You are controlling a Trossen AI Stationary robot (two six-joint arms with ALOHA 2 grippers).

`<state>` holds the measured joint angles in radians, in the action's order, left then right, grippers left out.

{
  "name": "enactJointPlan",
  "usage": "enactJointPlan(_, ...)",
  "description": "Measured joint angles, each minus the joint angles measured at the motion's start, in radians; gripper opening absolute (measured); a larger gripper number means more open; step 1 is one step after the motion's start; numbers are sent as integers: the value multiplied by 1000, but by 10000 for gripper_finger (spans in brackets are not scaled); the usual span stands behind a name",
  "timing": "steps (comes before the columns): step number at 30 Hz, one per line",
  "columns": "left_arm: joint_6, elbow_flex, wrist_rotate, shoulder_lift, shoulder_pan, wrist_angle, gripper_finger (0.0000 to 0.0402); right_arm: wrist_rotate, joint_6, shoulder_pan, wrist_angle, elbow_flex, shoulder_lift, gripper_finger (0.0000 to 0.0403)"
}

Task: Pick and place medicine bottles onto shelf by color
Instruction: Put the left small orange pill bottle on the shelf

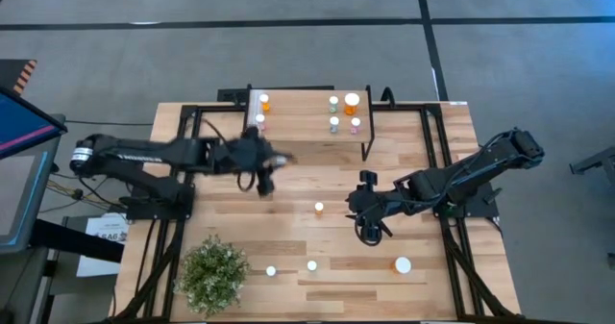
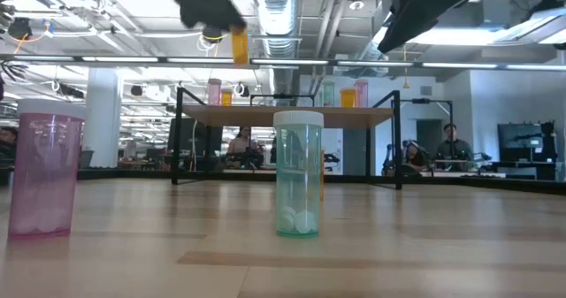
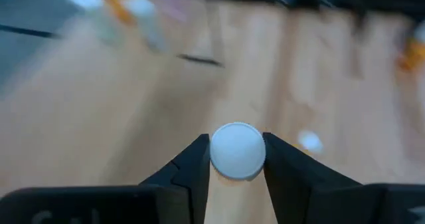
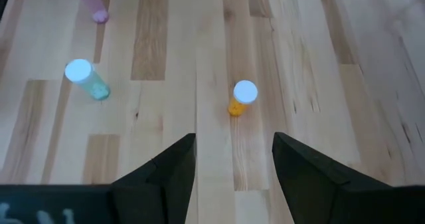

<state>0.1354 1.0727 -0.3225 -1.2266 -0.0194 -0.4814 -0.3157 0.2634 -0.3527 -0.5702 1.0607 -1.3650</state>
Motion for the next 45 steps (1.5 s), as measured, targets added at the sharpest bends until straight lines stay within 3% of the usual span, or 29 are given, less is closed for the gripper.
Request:
enactJointPlan(3, -20, 106, -45, 0, 70, -65, 107, 0, -3, 0, 3, 0, 0, 219)
enactJointPlan(7, -48, 196, 11, -1, 200, -114, 107, 0, -3, 0, 3, 0, 0, 219)
enactJointPlan(13, -78, 216, 134, -3, 390, -85, 107, 0, -12, 6, 3, 0, 0, 219)
enactJointPlan(17, -106, 216, 163, -36, 473, -74, 107, 0, -18, 16, 6, 0, 0, 219)
enactJointPlan(22, -145, 216, 230, -118, 534, -25, 107, 0, -26, 28, 25, 0, 0, 219)
enactJointPlan(45, -175, 218, 260, -355, 654, 65, 107, 1, -28, 35, 33, 0, 0, 219)
